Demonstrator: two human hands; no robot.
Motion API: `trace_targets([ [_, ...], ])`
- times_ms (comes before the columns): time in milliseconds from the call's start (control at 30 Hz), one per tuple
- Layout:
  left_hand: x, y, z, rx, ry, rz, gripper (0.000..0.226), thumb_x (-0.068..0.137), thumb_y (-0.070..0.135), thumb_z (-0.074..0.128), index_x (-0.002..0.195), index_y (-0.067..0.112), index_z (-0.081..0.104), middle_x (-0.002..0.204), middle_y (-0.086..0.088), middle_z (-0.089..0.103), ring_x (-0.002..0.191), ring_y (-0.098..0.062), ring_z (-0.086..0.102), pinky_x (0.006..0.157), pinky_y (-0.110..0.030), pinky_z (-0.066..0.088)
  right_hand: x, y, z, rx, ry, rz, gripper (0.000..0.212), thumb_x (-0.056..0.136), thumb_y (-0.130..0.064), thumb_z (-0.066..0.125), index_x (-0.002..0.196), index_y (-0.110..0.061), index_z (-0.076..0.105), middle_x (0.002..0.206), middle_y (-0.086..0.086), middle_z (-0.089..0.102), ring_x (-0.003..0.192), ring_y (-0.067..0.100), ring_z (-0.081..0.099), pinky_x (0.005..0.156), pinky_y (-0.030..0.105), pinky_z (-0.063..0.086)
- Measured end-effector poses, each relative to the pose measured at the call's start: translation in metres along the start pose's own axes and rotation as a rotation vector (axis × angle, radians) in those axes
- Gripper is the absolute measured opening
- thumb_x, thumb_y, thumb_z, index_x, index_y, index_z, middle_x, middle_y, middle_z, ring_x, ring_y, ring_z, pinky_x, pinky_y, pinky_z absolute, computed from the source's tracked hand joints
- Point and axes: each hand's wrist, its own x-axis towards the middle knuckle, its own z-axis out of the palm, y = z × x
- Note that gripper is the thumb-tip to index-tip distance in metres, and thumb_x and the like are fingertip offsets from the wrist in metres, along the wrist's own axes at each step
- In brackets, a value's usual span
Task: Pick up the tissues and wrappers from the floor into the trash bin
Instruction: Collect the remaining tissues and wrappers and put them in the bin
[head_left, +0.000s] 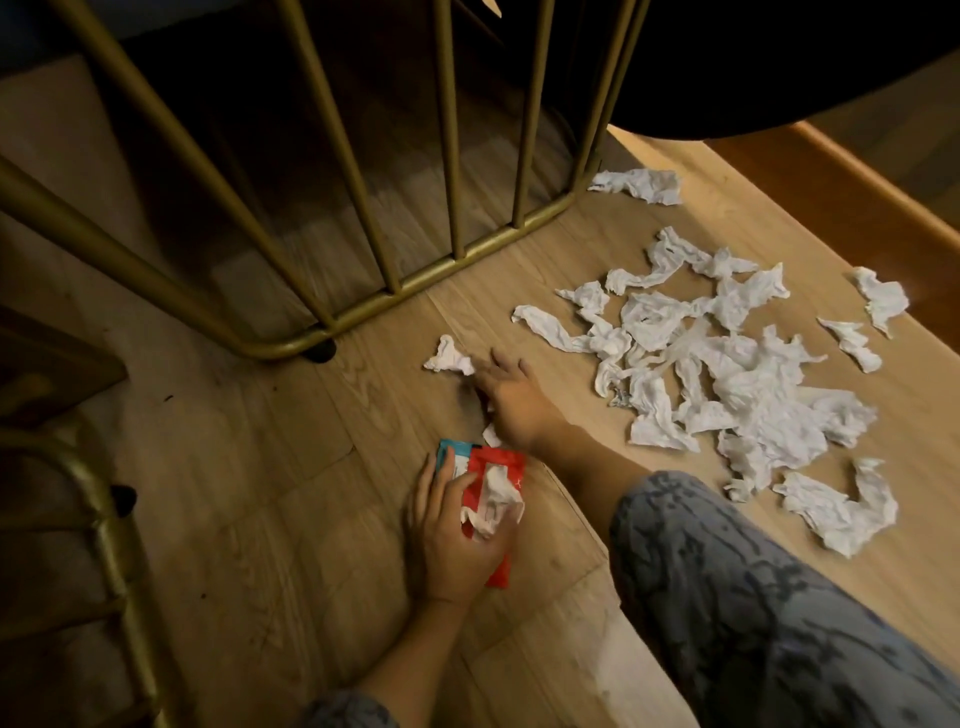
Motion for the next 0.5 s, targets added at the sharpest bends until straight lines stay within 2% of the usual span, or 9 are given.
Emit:
trace_targets([
  [33, 0.000, 0.002, 0.000, 0.007, 0.004, -0.022, 0.076, 0.075, 0.070, 0.060, 0.123, 0.011, 0.057, 0.140, -0.015, 0.051, 0.131, -0.027, 0.045, 0.108, -0.042, 0.037, -0.012, 0.004, 0.004, -0.025, 0.042, -0.048, 0.041, 0.093, -0.005, 0.047, 0.133, -0.007, 0.053, 0.146, 0.015, 0.043, 0.138, 0.035, 0.031, 0.114, 0.048, 0.023],
  [100, 0.000, 0.005, -0.002, 0.030, 0.020, -0.049, 0.070, 0.076, 0.057, 0.065, 0.128, 0.013, 0.052, 0.143, -0.012, 0.047, 0.131, -0.025, 0.044, 0.106, -0.041, 0.038, -0.039, 0.010, 0.008, -0.024, 0.168, -0.096, 0.028, 0.090, -0.006, 0.053, 0.115, -0.004, 0.064, 0.122, 0.017, 0.059, 0.115, 0.034, 0.049, 0.096, 0.039, 0.040],
  [133, 0.000, 0.006, -0.004, 0.046, 0.025, -0.032, 0.062, 0.080, 0.048, 0.062, 0.132, 0.015, 0.049, 0.145, -0.011, 0.044, 0.132, -0.025, 0.043, 0.104, -0.042, 0.039, -0.052, 0.016, 0.010, -0.009, 0.218, -0.096, 0.027, 0.091, -0.010, 0.052, 0.114, -0.005, 0.063, 0.115, 0.015, 0.059, 0.108, 0.030, 0.050, 0.089, 0.035, 0.041],
  [200, 0.000, 0.003, -0.006, 0.089, 0.007, 0.029, 0.051, 0.086, 0.030, 0.049, 0.136, 0.024, 0.045, 0.148, -0.008, 0.042, 0.135, -0.026, 0.041, 0.101, -0.046, 0.041, -0.075, 0.027, 0.007, 0.038, 0.317, -0.043, 0.038, 0.093, -0.021, 0.042, 0.126, -0.010, 0.056, 0.112, 0.012, 0.054, 0.101, 0.022, 0.046, 0.083, 0.030, 0.037],
  [300, -0.003, -0.002, -0.005, 0.116, -0.025, 0.087, 0.040, 0.084, 0.013, 0.051, 0.119, 0.031, 0.062, 0.145, -0.010, 0.046, 0.135, -0.033, 0.039, 0.099, -0.055, 0.043, -0.096, 0.050, -0.010, 0.037, 0.501, 0.096, 0.049, 0.087, -0.027, 0.035, 0.128, -0.009, 0.054, 0.105, 0.012, 0.050, 0.093, 0.022, 0.042, 0.080, 0.035, 0.036],
  [367, -0.005, -0.003, -0.003, 0.082, -0.024, 0.068, 0.035, 0.084, 0.008, 0.056, 0.110, 0.028, 0.068, 0.143, -0.011, 0.048, 0.136, -0.034, 0.037, 0.100, -0.058, 0.042, -0.102, 0.067, -0.023, -0.031, 0.569, 0.204, 0.048, 0.083, -0.028, 0.035, 0.115, -0.005, 0.061, 0.107, 0.017, 0.051, 0.098, 0.031, 0.043, 0.086, 0.043, 0.038],
  [400, -0.005, -0.002, -0.003, 0.066, -0.020, 0.064, 0.031, 0.087, 0.012, 0.053, 0.111, 0.026, 0.068, 0.142, -0.010, 0.049, 0.136, -0.033, 0.037, 0.100, -0.060, 0.042, -0.104, 0.077, -0.028, -0.075, 0.582, 0.257, 0.045, 0.085, -0.029, 0.035, 0.109, -0.004, 0.063, 0.113, 0.020, 0.051, 0.105, 0.035, 0.043, 0.092, 0.049, 0.039],
  [433, -0.005, -0.001, -0.003, 0.056, -0.021, 0.053, 0.031, 0.090, 0.019, 0.047, 0.112, 0.022, 0.068, 0.141, -0.009, 0.050, 0.136, -0.033, 0.037, 0.099, -0.060, 0.042, -0.104, 0.087, -0.030, -0.115, 0.549, 0.299, 0.042, 0.089, -0.031, 0.035, 0.106, -0.004, 0.063, 0.125, 0.023, 0.049, 0.117, 0.038, 0.040, 0.100, 0.054, 0.036],
  [500, -0.004, 0.001, -0.004, 0.042, -0.029, 0.022, 0.039, 0.093, 0.033, 0.039, 0.116, 0.018, 0.067, 0.141, -0.008, 0.050, 0.137, -0.031, 0.037, 0.099, -0.060, 0.042, -0.103, 0.103, -0.027, -0.155, 0.392, 0.327, 0.047, 0.099, -0.044, 0.035, 0.112, -0.007, 0.061, 0.153, 0.018, 0.031, 0.142, 0.038, 0.020, 0.115, 0.056, 0.020],
])
